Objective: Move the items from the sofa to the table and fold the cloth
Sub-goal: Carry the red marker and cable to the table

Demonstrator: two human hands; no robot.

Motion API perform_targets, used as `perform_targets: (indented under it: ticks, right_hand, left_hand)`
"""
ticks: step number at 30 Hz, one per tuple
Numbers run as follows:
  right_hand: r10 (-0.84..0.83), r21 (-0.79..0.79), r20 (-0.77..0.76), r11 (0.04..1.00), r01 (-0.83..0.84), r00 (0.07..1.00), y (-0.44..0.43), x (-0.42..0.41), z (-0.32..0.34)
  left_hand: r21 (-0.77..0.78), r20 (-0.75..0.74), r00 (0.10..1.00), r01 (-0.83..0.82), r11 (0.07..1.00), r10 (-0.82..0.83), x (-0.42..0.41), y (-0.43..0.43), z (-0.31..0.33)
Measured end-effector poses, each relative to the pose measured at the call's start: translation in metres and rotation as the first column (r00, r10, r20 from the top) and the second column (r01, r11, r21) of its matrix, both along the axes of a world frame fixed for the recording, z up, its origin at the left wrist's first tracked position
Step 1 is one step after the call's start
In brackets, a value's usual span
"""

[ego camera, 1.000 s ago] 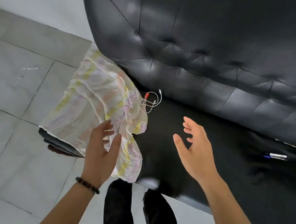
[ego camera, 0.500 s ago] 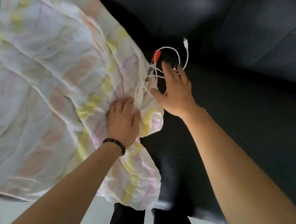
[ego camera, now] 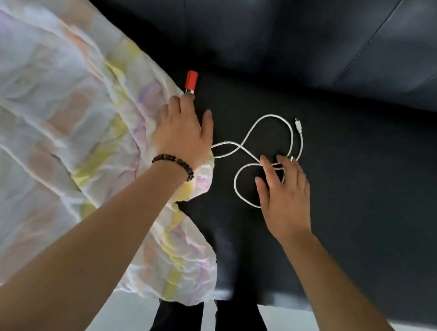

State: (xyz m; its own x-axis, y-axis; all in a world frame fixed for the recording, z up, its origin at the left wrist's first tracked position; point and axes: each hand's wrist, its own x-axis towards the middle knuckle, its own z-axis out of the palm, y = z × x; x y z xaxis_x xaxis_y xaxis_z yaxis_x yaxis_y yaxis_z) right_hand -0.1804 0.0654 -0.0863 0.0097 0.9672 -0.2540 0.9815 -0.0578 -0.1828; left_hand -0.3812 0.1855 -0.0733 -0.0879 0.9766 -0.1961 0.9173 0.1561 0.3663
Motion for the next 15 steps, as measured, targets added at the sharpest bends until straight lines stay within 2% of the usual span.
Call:
perform_targets:
  ticks: [3, 5, 6, 9, 10, 13, 15]
  right_hand:
    - [-0.024, 0.051, -0.044, 0.998, 0.026, 0.999, -0.002, -0.004, -0.011]
    - [-0.048, 0.086, -0.069, 0.995, 0.054, 0.996, -0.002, -0.005, -0.015]
    - [-0.065, 0.099, -0.089, 0.992, 0.074, 0.994, -0.003, -0.004, -0.015]
    - [-0.125, 0.131, -0.165, 0.98, 0.148, 0.978, -0.003, -0.002, -0.009]
    - [-0.15, 0.129, -0.197, 0.976, 0.177, 0.969, -0.002, 0.0, -0.005]
    - [-0.299, -0.014, -0.341, 0.95, 0.313, 0.891, -0.01, 0.002, 0.021]
    - [-0.427, -0.107, -0.391, 0.901, 0.42, 0.815, -0.023, 0.003, 0.051]
  left_hand:
    - [-0.123, -0.094, 0.984, -0.16, 0.979, 0.149, 0.004, 0.018, -0.024]
    - [-0.202, -0.032, 0.945, -0.324, 0.924, 0.324, -0.004, 0.027, -0.032]
    - [-0.233, -0.021, 0.939, -0.338, 0.912, 0.343, -0.009, 0.028, -0.033]
    - [-0.226, -0.07, 0.992, -0.121, 0.967, 0.108, -0.018, 0.021, -0.025]
    - [-0.216, -0.052, 0.995, -0.091, 0.972, 0.082, -0.019, 0.014, -0.018]
    - [-0.213, 0.111, 0.973, -0.176, 0.961, 0.203, -0.018, -0.011, 0.012]
    - [-0.258, 0.284, 0.907, -0.24, 0.936, 0.311, -0.018, -0.04, 0.044]
